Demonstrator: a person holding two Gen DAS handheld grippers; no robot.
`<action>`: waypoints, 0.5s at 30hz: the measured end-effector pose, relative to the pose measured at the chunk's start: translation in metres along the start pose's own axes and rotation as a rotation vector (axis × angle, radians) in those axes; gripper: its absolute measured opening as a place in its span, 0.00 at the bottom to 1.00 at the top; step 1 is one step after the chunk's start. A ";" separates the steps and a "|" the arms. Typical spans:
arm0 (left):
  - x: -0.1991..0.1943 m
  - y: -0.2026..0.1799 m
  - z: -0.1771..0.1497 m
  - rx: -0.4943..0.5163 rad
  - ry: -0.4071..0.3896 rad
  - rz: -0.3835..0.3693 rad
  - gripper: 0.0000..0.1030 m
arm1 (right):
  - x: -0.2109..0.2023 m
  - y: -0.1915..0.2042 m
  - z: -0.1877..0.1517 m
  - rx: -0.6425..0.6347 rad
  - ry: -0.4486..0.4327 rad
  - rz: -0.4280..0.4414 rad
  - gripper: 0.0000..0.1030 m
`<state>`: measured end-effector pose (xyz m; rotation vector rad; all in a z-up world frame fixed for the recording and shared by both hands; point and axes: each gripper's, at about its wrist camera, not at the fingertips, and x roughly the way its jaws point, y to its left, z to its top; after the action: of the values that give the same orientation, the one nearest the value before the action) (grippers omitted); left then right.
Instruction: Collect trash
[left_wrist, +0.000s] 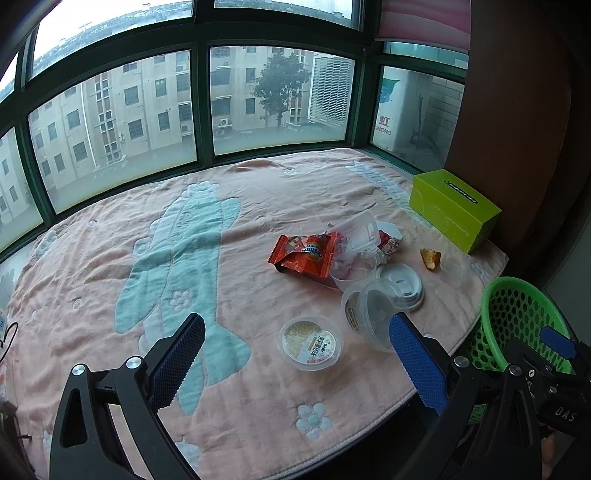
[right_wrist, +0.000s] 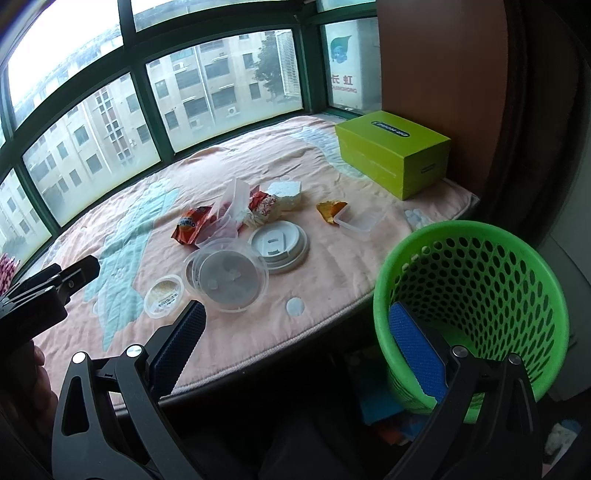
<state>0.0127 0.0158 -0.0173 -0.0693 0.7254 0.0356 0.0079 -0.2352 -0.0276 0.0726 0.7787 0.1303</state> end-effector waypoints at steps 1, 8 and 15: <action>0.001 0.001 0.001 -0.001 0.002 0.001 0.94 | 0.001 0.000 0.000 0.000 0.001 0.001 0.95; 0.006 0.008 0.009 -0.016 0.013 0.016 0.94 | 0.010 0.004 0.005 -0.010 0.013 0.013 0.95; 0.010 0.022 0.017 -0.042 0.011 0.042 0.94 | 0.022 0.013 0.009 -0.040 0.023 0.032 0.95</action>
<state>0.0306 0.0391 -0.0125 -0.0946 0.7374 0.0912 0.0283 -0.2196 -0.0350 0.0458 0.7979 0.1768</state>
